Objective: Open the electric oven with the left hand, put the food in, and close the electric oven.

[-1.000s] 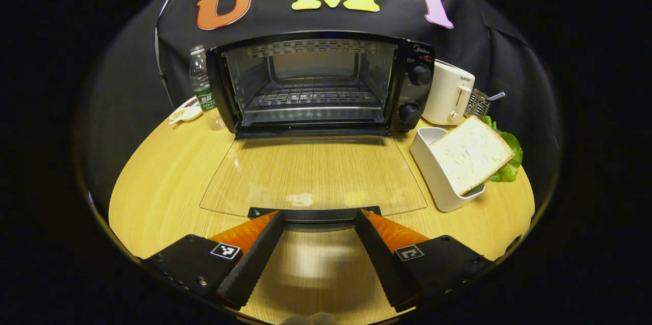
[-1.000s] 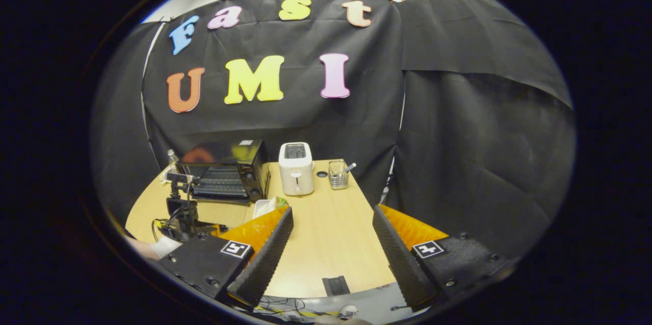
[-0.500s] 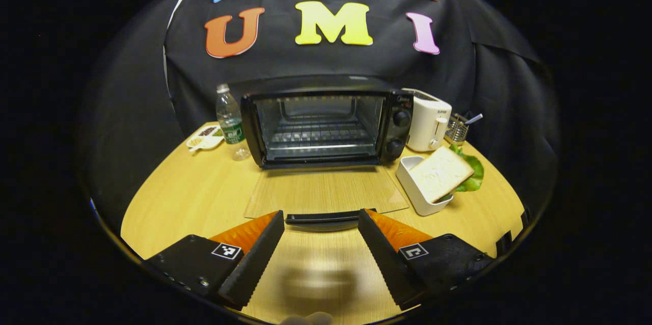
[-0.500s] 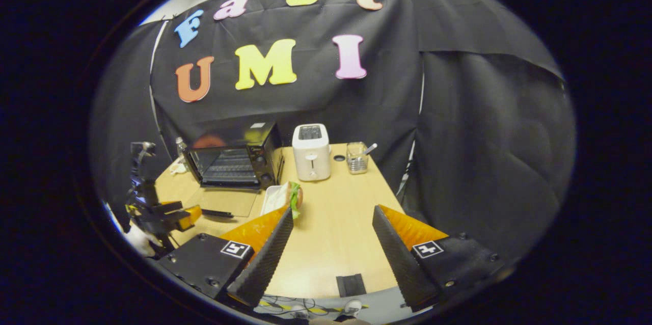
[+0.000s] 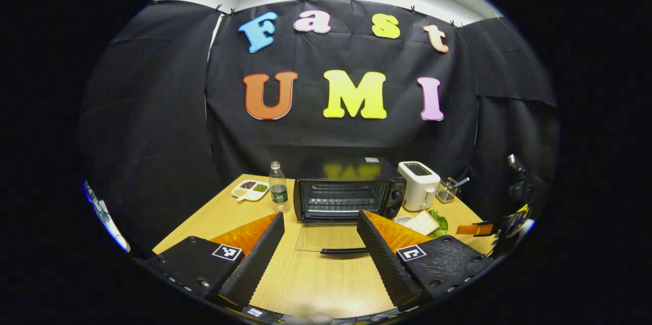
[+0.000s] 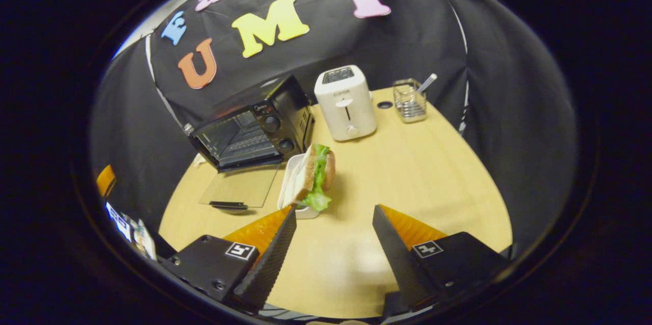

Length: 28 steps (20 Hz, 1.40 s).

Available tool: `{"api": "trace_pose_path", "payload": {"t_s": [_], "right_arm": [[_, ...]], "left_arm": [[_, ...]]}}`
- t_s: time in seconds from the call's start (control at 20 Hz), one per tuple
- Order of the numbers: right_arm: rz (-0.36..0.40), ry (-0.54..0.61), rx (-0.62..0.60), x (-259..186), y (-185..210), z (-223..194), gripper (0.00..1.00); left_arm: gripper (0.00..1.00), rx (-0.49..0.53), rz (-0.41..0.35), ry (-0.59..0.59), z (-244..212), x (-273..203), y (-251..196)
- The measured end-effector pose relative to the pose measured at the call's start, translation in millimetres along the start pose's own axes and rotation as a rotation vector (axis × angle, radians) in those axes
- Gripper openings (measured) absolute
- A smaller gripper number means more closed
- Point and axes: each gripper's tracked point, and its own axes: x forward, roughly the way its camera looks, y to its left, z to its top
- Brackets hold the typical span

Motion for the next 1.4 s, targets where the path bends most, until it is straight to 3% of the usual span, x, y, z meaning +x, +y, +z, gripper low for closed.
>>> {"api": "trace_pose_path", "payload": {"t_s": [0.05, 0.1, 0.25, 0.3, 0.35, 0.4, 0.45, 0.5, 0.55, 0.6, 0.65, 0.7, 0.75, 0.8, 0.85, 0.9, 0.95, 1.0, 1.05, 1.1, 1.4], "right_arm": [[0.058, 0.017, 0.045, 15, 8, 7, 0.96], [0.097, 0.043, 0.078, 30, 9, 15, 0.84], [0.182, 0.106, 0.132, 68, 8, 37, 0.81], [0.177, 0.141, 0.132, 80, 3, 40, 0.91], [0.189, 0.166, 0.132, 88, 3, 41, 0.87], [0.212, 0.186, 0.137, 95, 5, 43, 0.73], [0.233, 0.202, 0.143, 97, 7, 45, 0.82], [0.251, 0.208, 0.147, 98, 8, 45, 0.80], [0.248, 0.217, 0.142, 100, 7, 44, 0.58], [0.257, 0.216, 0.147, 100, 5, 45, 0.63], [0.264, 0.213, 0.155, 98, 6, 48, 0.48], [0.274, 0.214, 0.157, 99, 8, 46, 0.52], [0.278, 0.212, 0.152, 98, 9, 46, 0.36], [0.281, 0.209, 0.144, 97, 10, 48, 0.43], [0.276, 0.204, 0.135, 95, 12, 48, 0.31], [0.265, 0.192, 0.125, 91, 13, 51, 0.30], [0.256, 0.175, 0.114, 85, 17, 55, 0.38], [0.254, 0.148, 0.102, 77, 24, 61, 0.38], [0.254, 0.118, 0.094, 68, 33, 68, 0.29], [0.255, 0.087, 0.091, 60, 43, 75, 0.38], [0.284, -0.142, 0.222, 12, 133, 109, 0.38]], "left_arm": [[0.95, -0.002, 0.022, -0.015, 9, -7, 0], [0.95, -0.003, 0.045, -0.030, 18, -10, 2], [0.94, 0.016, 0.121, -0.050, 28, -17, 12], [0.95, 0.024, 0.155, -0.038, 28, -18, 16], [0.95, 0.021, 0.180, -0.035, 30, -19, 18], [0.95, 0.009, 0.201, -0.033, 31, -20, 17], [0.95, -0.005, 0.220, -0.029, 30, -21, 16], [0.95, -0.016, 0.238, -0.026, 29, -21, 16], [0.95, -0.020, 0.253, -0.019, 29, -22, 18], [0.95, -0.023, 0.260, -0.016, 28, -22, 18], [0.95, -0.022, 0.261, -0.014, 27, -23, 15], [0.95, -0.012, 0.258, -0.019, 29, -23, 14], [0.94, -0.003, 0.255, -0.019, 29, -22, 12], [0.94, 0.001, 0.249, -0.017, 27, -20, 12], [0.95, 0.005, 0.244, -0.013, 24, -18, 13], [0.95, 0.018, 0.248, -0.011, 23, -16, 15], [0.96, 0.029, 0.239, -0.013, 23, -15, 16], [0.96, 0.035, 0.223, -0.015, 21, -13, 15], [0.96, 0.036, 0.202, -0.019, 22, -12, 15], [0.96, 0.024, 0.170, -0.014, 21, -8, 11], [0.96, 0.050, 0.011, -0.001, 14, 5, 17]]}}
